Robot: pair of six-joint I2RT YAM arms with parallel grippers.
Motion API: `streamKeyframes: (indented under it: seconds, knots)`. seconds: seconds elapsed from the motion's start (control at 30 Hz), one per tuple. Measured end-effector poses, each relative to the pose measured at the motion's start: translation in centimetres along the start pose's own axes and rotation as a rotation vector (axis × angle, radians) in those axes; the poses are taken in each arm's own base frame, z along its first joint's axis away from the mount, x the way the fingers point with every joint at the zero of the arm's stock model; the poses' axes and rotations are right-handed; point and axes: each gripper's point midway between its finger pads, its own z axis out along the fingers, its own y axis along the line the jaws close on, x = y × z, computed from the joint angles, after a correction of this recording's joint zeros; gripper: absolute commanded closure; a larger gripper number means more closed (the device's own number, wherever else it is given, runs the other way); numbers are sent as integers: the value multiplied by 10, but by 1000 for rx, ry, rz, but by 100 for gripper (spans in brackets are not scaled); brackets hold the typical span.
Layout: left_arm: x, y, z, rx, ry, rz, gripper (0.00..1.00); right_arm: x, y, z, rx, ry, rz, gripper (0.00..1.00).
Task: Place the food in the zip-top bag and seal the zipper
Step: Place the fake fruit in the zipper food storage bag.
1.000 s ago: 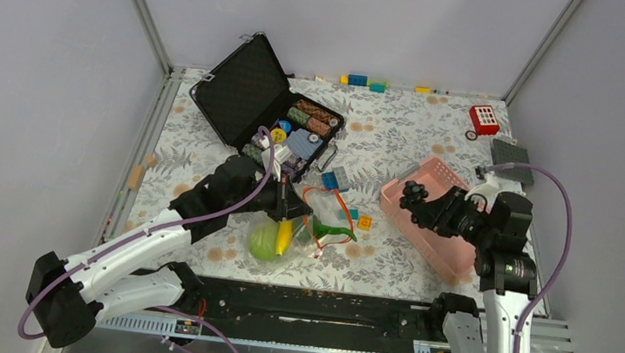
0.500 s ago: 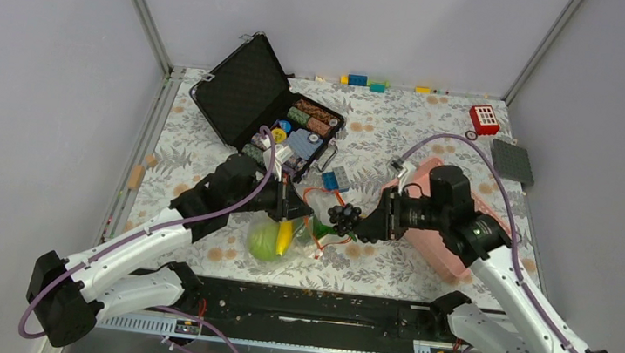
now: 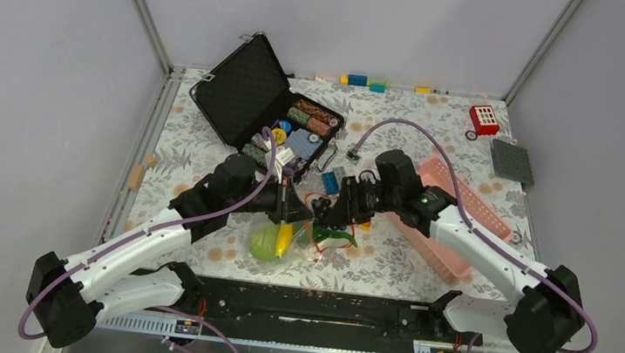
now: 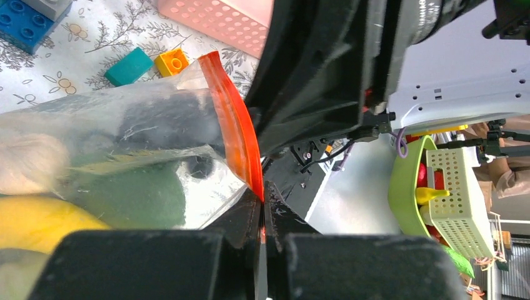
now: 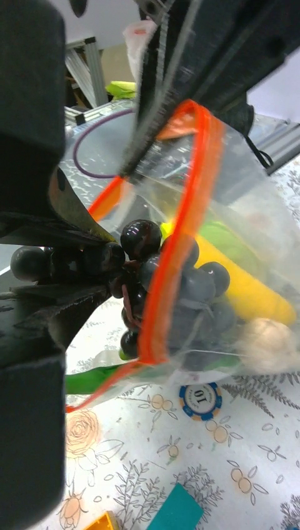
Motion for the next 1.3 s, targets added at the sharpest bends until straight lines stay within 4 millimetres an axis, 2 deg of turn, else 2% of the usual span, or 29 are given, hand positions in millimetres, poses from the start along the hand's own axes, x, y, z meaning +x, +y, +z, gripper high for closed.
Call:
streamKeyframes:
  seconds: [0.2,0.3,0.47,0.6,0.73,0.83,1.0,1.17,1.3]
  knots:
    - [3,-5,-1,23,17,-17,100,-7,-15,24,117,-29,35,97]
    - [4,-7,-1,32,24,-26,100,-9,-20,34,188,-53,61,92]
    - [5,-9,-2,39,29,-44,100,-10,-20,50,267,-73,79,70]
    - [4,-9,-2,38,26,-56,100,-4,-19,55,303,-77,72,52]
    - [1,-11,-5,35,9,-59,100,-7,-16,53,322,-87,47,41]
    - [0,-11,-7,29,-1,-59,100,-8,-18,46,346,-94,23,31]
    - [-1,-10,-8,20,-10,-58,100,-10,-8,21,329,-122,-49,29]
    - [0,-10,-10,15,-11,-58,100,-14,9,-15,281,-202,-160,27]
    - [0,-10,-10,13,-12,-58,100,-18,4,-38,318,-280,-225,26]
